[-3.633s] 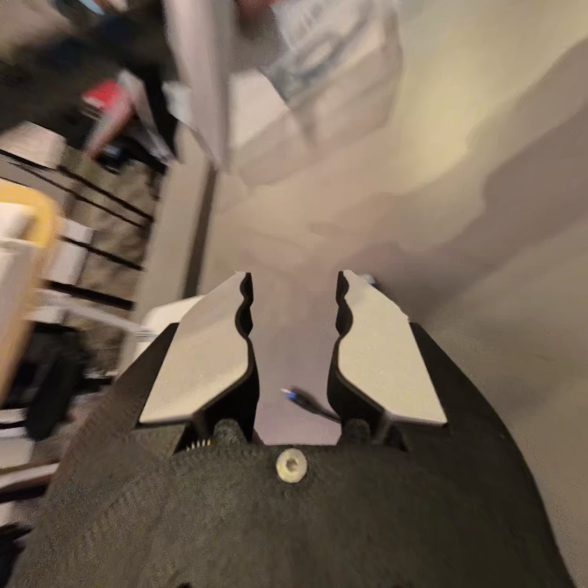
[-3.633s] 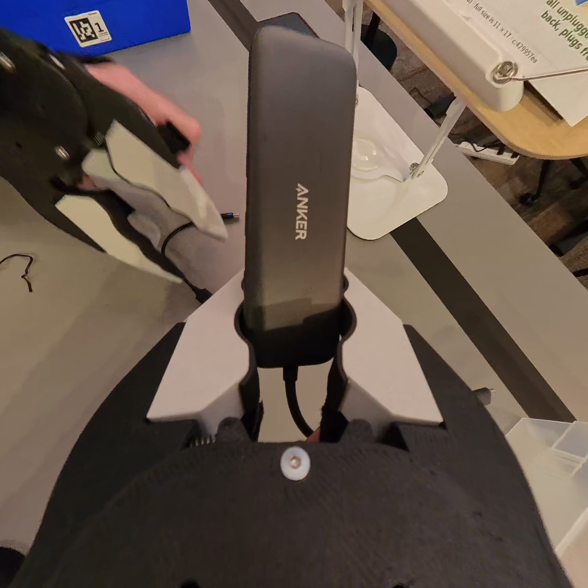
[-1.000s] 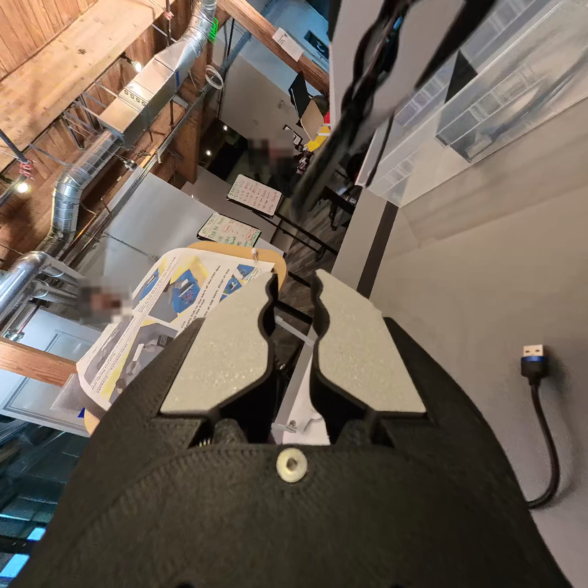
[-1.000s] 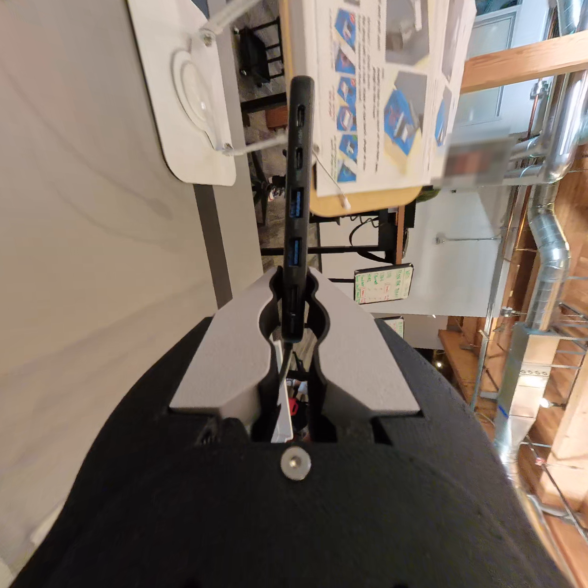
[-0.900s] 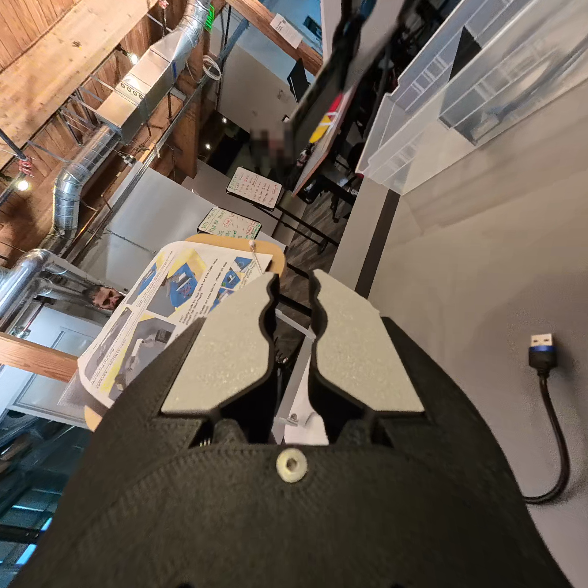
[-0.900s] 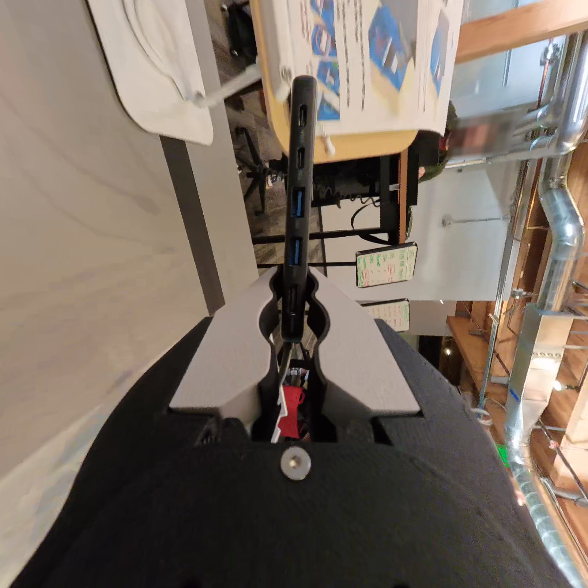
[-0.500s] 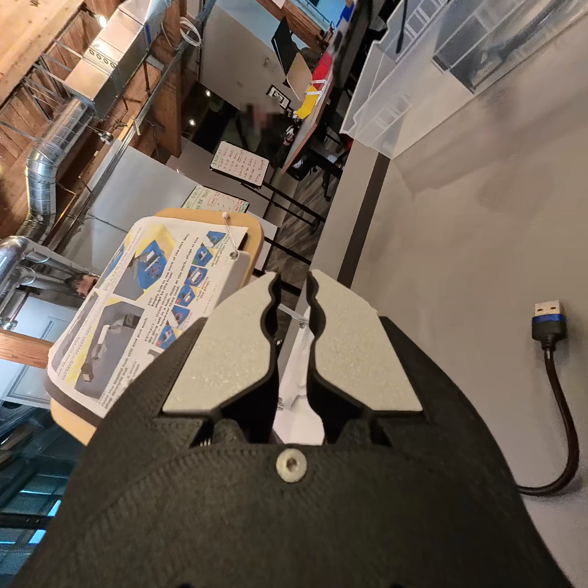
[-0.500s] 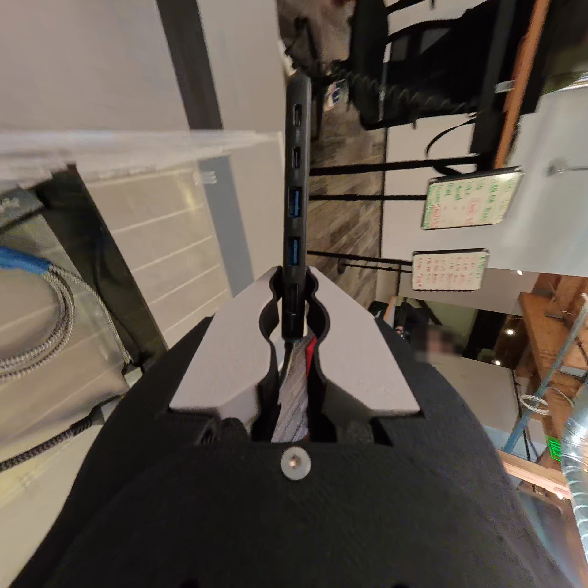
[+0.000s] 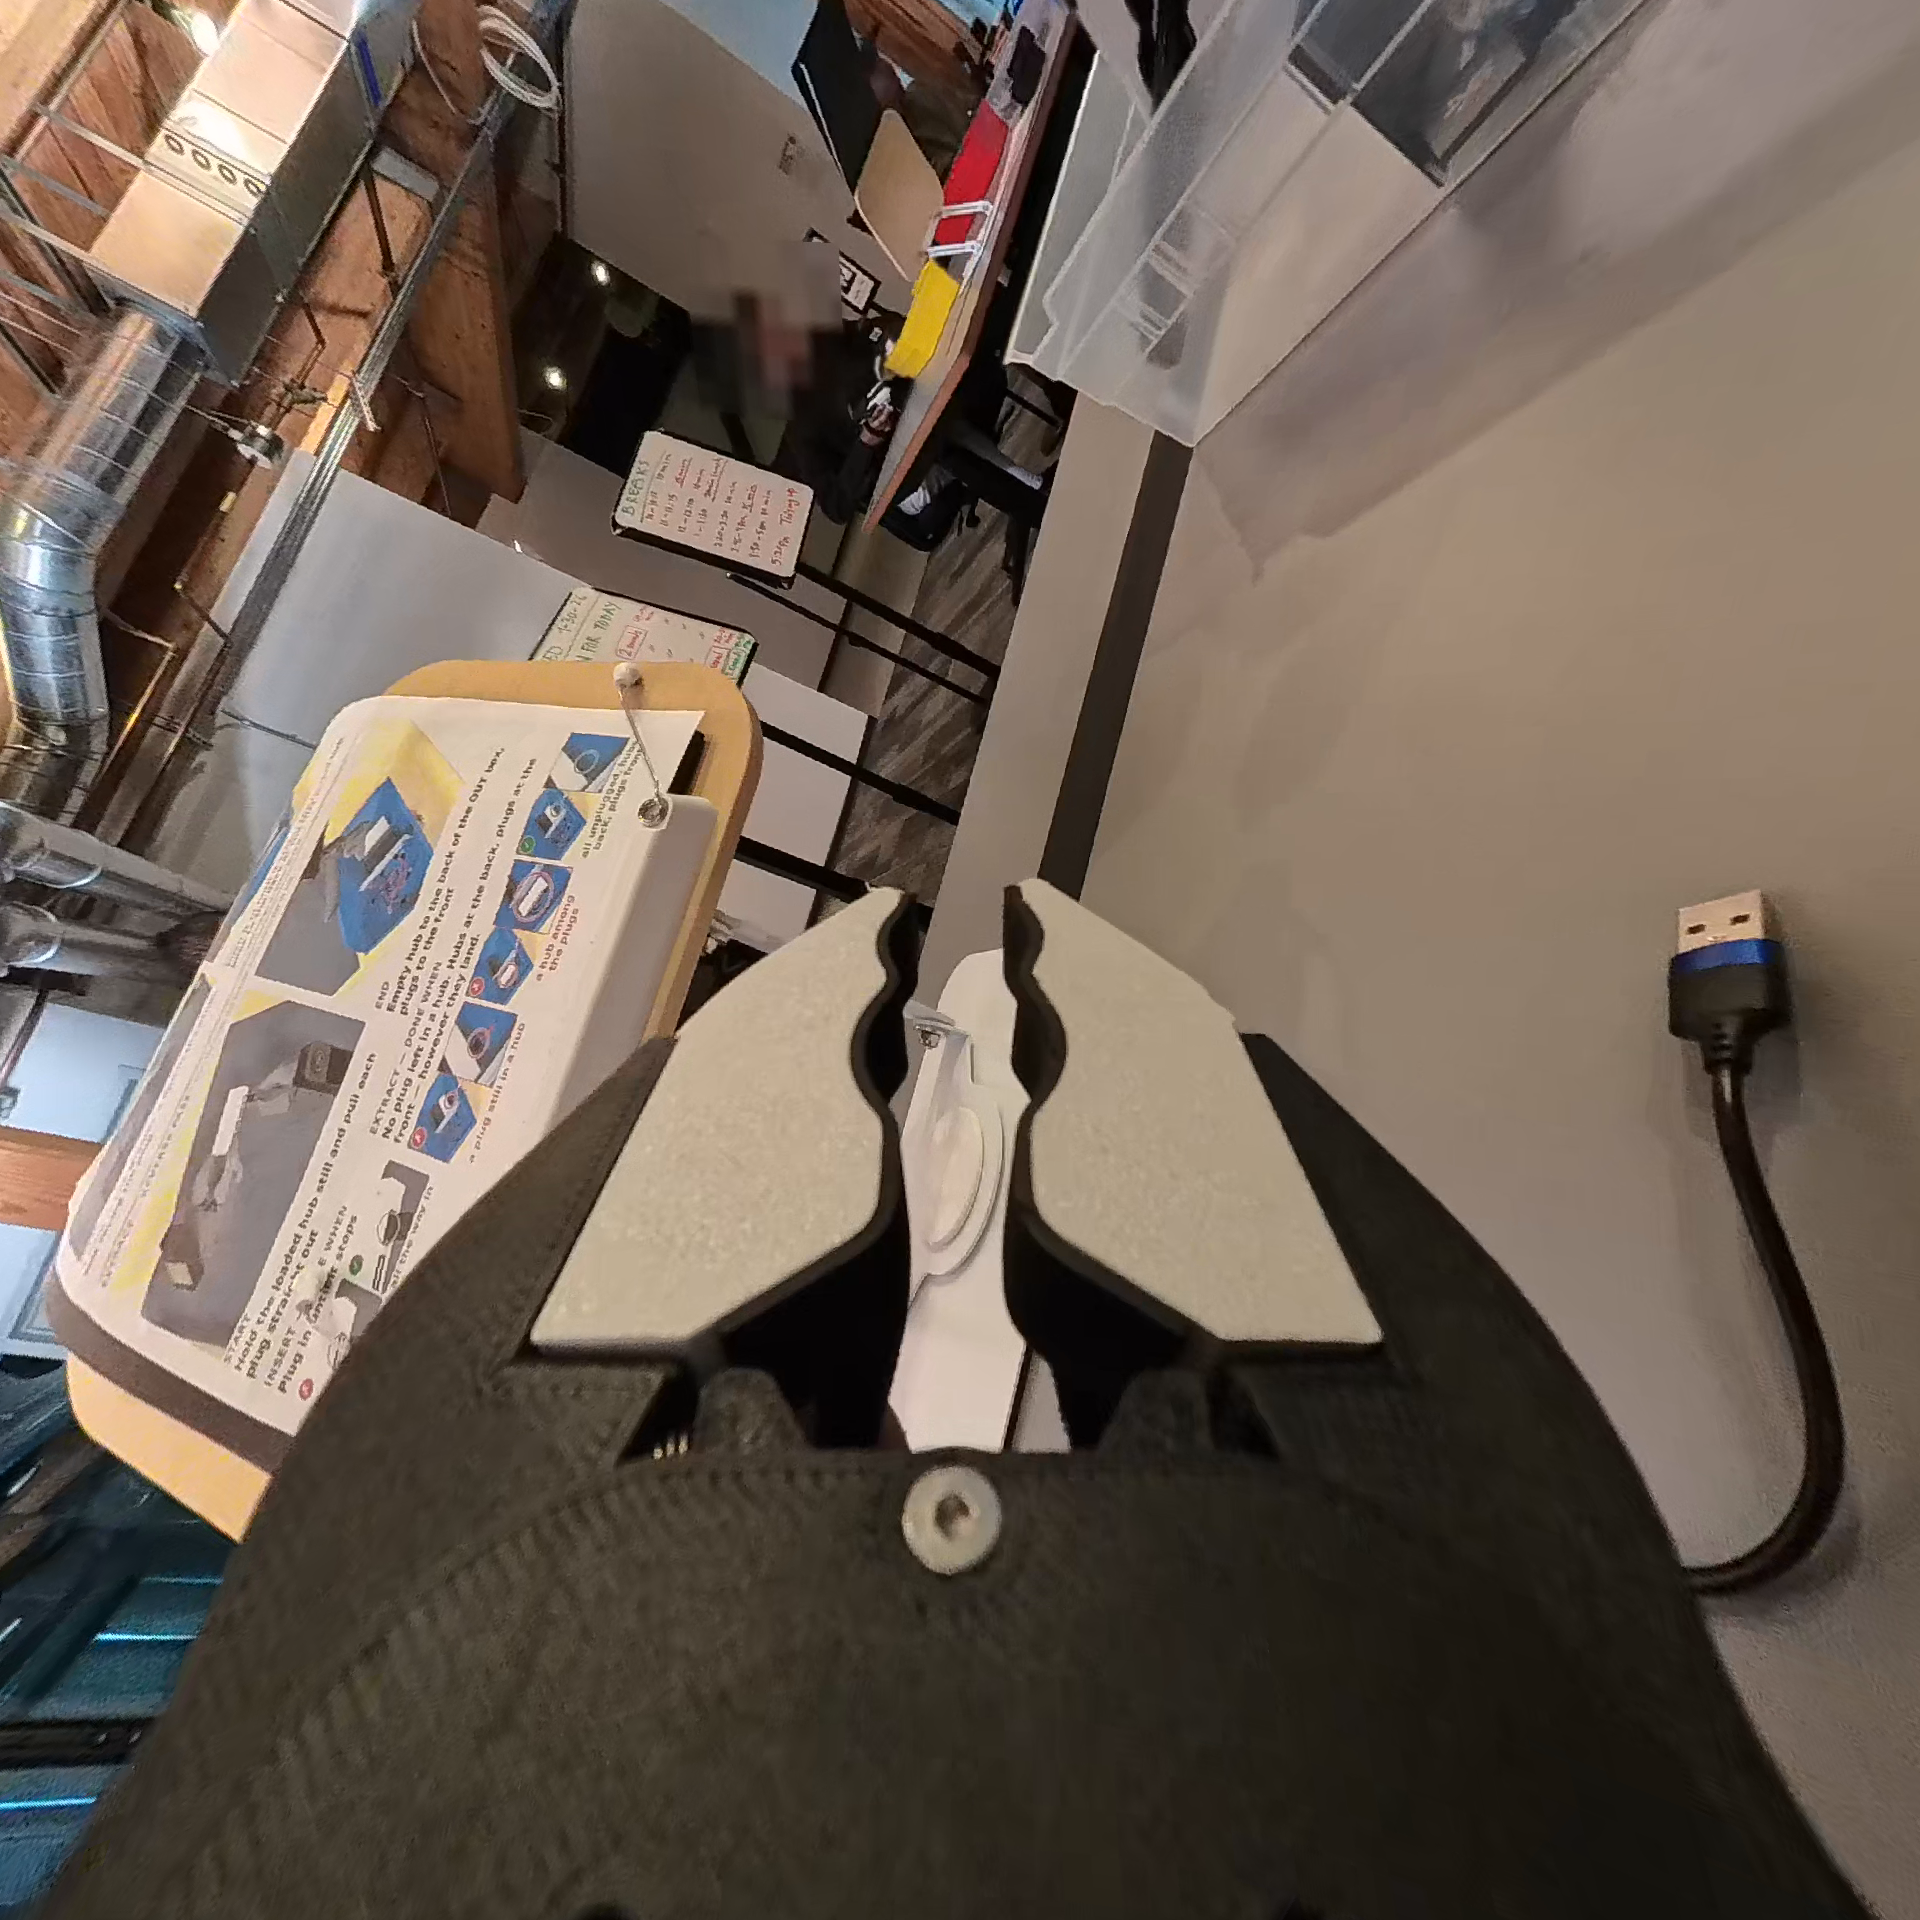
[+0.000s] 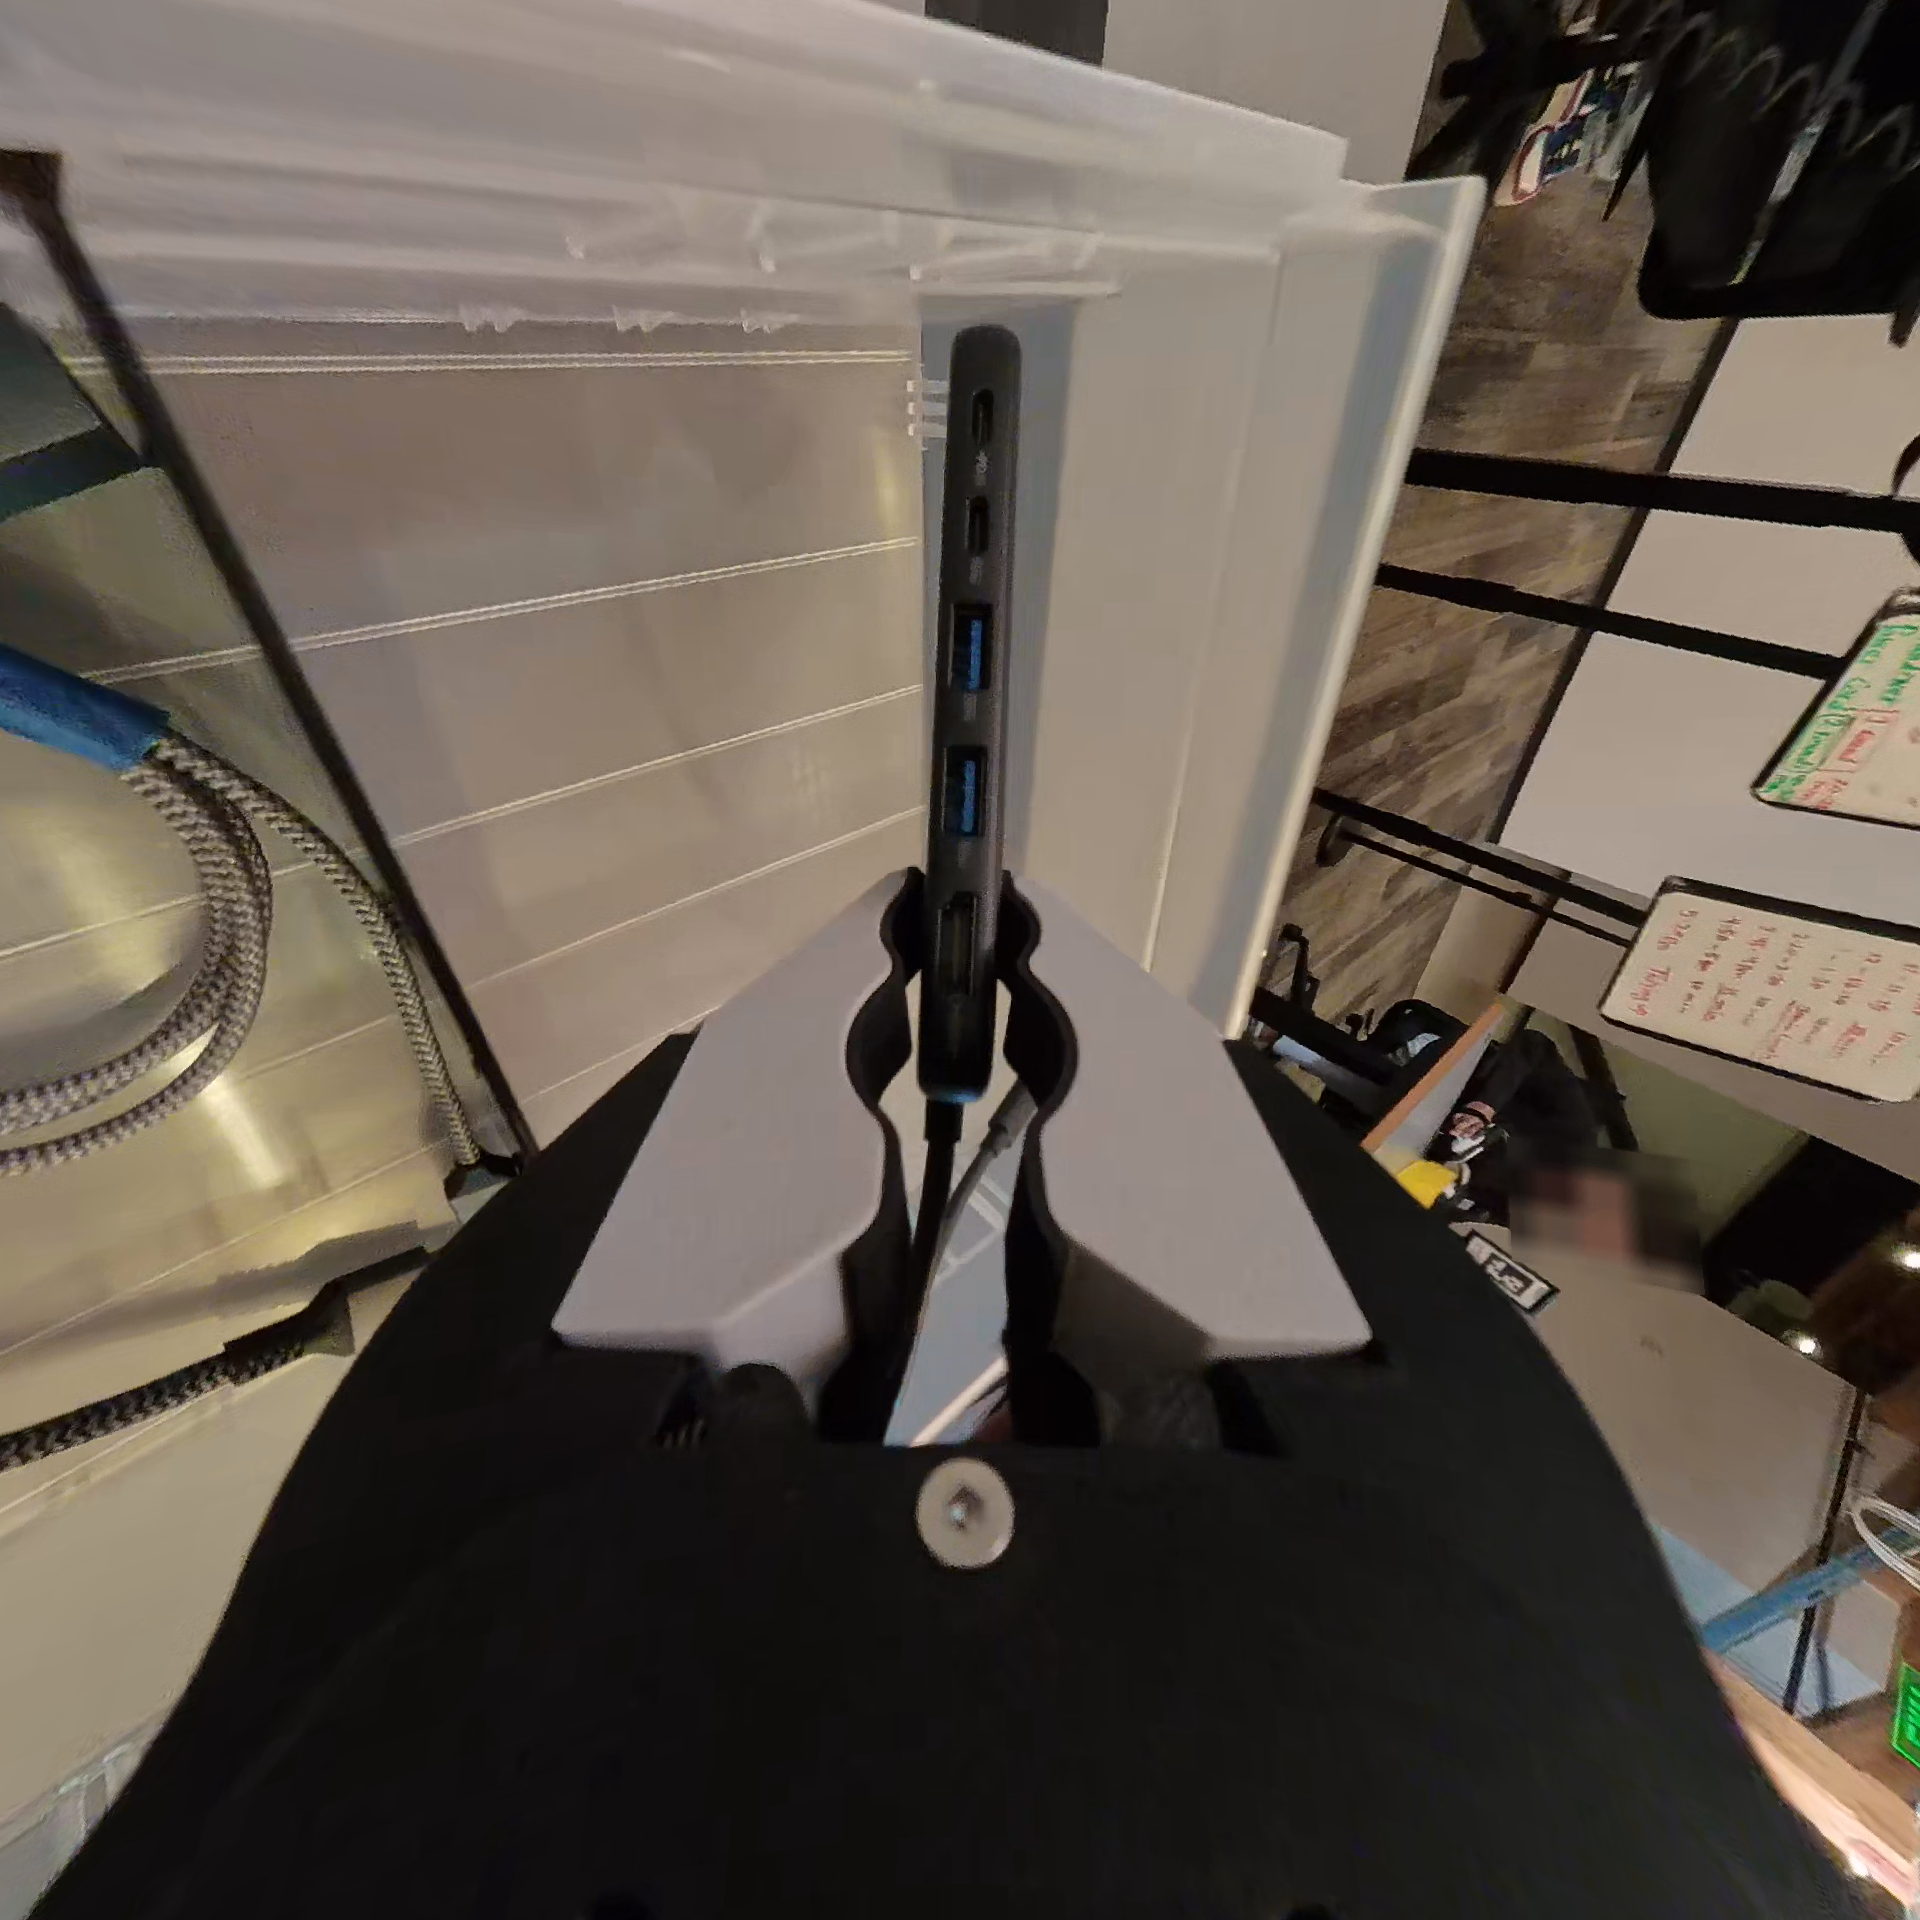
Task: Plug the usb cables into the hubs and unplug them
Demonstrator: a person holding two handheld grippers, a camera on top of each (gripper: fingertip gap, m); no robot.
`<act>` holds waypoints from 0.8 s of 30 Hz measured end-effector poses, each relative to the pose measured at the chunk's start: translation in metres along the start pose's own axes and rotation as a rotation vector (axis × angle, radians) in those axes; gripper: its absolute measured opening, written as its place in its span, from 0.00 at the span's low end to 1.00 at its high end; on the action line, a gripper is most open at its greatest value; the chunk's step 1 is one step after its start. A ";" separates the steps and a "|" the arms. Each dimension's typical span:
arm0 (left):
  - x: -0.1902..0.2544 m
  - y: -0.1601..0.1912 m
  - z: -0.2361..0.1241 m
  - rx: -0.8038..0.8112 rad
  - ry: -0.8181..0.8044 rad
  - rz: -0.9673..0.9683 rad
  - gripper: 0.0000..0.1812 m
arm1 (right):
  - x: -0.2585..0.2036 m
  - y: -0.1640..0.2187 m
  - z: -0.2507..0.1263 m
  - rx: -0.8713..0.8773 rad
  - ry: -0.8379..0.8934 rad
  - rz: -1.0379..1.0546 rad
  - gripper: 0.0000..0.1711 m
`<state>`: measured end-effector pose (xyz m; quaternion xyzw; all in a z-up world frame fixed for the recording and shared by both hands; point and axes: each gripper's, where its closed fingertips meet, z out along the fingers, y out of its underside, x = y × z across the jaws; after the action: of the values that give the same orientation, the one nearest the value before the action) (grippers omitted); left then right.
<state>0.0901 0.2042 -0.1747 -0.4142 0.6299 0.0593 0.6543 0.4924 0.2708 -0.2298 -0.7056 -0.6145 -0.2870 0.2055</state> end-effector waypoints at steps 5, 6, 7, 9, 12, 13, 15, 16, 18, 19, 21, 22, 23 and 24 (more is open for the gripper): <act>0.002 -0.002 0.000 0.004 0.004 0.008 0.08 | -0.011 -0.004 0.013 0.011 -0.099 0.049 0.05; 0.002 -0.001 0.000 0.003 0.005 0.008 0.09 | -0.011 -0.005 0.015 0.006 -0.108 0.052 0.05; 0.003 -0.001 0.000 0.003 0.006 0.008 0.09 | -0.011 -0.005 0.017 0.004 -0.117 0.065 0.05; 0.003 0.000 0.001 0.001 0.009 0.008 0.09 | -0.010 -0.006 0.018 0.012 -0.157 0.107 0.05; 0.006 0.000 0.001 0.001 0.015 0.015 0.09 | -0.014 -0.005 0.019 -0.002 -0.227 0.129 0.06; 0.006 -0.001 0.001 0.003 0.015 0.022 0.09 | -0.015 -0.005 0.019 -0.017 -0.242 0.134 0.06; 0.006 -0.001 0.001 0.002 0.012 0.032 0.09 | -0.021 -0.004 0.020 -0.044 -0.289 0.159 0.08; 0.006 -0.001 0.001 0.002 0.013 0.032 0.09 | -0.024 -0.004 0.020 -0.053 -0.304 0.167 0.08; 0.007 0.000 0.001 0.002 0.018 0.030 0.09 | -0.028 -0.003 0.020 -0.070 -0.313 0.172 0.10; 0.007 0.000 0.001 0.002 0.016 0.030 0.09 | -0.030 -0.002 0.020 -0.085 -0.326 0.188 0.11; 0.008 0.000 0.001 0.002 0.019 0.031 0.09 | -0.035 -0.001 0.020 -0.108 -0.347 0.219 0.13; 0.008 0.000 0.001 0.003 0.018 0.034 0.09 | -0.036 -0.001 0.020 -0.112 -0.347 0.228 0.13; 0.008 -0.001 0.001 0.002 0.017 0.038 0.09 | -0.036 -0.001 0.019 -0.115 -0.354 0.245 0.13; 0.008 -0.001 0.001 0.001 0.018 0.041 0.10 | -0.036 -0.002 0.018 -0.115 -0.367 0.269 0.14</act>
<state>0.0931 0.2010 -0.1814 -0.4015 0.6439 0.0686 0.6477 0.4904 0.2556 -0.2673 -0.8321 -0.5245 -0.1585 0.0863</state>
